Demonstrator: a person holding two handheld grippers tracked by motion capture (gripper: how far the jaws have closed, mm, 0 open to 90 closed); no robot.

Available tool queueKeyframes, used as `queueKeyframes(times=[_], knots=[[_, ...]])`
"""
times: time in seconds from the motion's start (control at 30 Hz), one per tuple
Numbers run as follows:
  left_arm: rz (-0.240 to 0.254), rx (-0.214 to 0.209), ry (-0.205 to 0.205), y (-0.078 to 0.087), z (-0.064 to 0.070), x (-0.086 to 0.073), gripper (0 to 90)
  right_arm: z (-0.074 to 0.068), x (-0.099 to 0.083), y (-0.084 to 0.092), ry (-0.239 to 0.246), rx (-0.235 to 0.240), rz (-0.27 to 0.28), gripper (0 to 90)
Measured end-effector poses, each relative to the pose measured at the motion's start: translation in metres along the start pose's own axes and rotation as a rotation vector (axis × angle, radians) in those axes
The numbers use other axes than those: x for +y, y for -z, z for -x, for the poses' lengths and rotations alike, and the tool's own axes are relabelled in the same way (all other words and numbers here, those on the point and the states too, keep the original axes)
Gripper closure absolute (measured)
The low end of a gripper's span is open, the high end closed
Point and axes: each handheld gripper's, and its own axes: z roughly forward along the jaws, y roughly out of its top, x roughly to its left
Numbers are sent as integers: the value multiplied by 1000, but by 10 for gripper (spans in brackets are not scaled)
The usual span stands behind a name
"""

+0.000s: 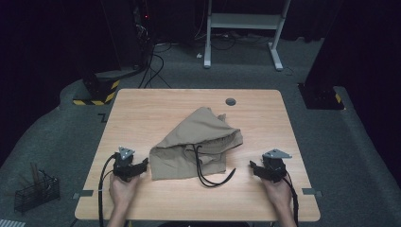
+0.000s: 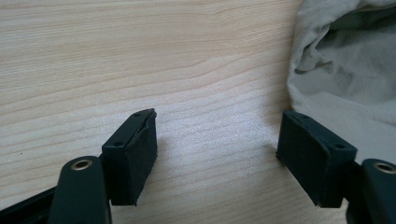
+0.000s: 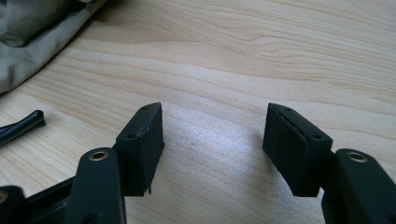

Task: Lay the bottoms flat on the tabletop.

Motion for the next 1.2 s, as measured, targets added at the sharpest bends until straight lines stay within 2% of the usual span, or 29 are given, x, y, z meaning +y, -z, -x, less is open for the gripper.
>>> queueKeyframes(times=[0.03, 0.07, 0.1, 0.17, 0.23, 0.33, 0.37, 0.4, 0.5, 0.63, 0.7, 0.77, 0.87, 1.0, 1.17, 1.2], knots=[[0, 0, 0, 0, 0, 0, 343, 0, 0, 0, 0, 0, 0, 377], [8, 9, -19, 0, 2, 0, 347, 0, 0, 0, 1, 0, 0, 377], [7, 9, -21, 0, 2, 0, 345, 0, 0, 0, 1, 0, 0, 376], [-2, -9, 1, -1, 0, 1, 324, 0, 0, 0, 4, 1, 0, 376], [-1, -26, 2, -1, -1, 1, 302, 0, 0, 0, 6, 1, 0, 375], [-5, -30, -13, -1, 0, 1, 270, 0, 0, 0, 6, 2, 0, 373], [-2, -27, -49, -2, 3, 2, 246, 0, 0, 0, 6, 2, 0, 372], [10, -24, -58, -1, 4, 1, 242, 0, 0, 0, 7, 1, 0, 371], [48, -78, -36, 2, 6, 4, 241, 0, 0, 0, 9, 0, 0, 369], [54, -122, -38, 6, 8, 13, 211, 0, 0, 0, 8, 0, 0, 369], [79, -160, -16, 8, 9, 18, 206, 0, 0, 0, 6, -1, -1, 368], [83, -170, -10, 8, 10, 20, 203, 0, 0, 0, 6, 0, -1, 368], [101, -205, -13, 9, 17, 30, 203, 0, 0, 0, 5, -1, -2, 368], [84, -234, -44, 6, 26, 41, 206, 0, 0, 0, 4, -1, -2, 368], [74, -267, -39, -4, 35, 51, 227, 0, 0, 0, 2, -1, -2, 367], [71, -283, -46, -8, 42, 55, 230, 0, 0, 0, 2, -1, -2, 367]])
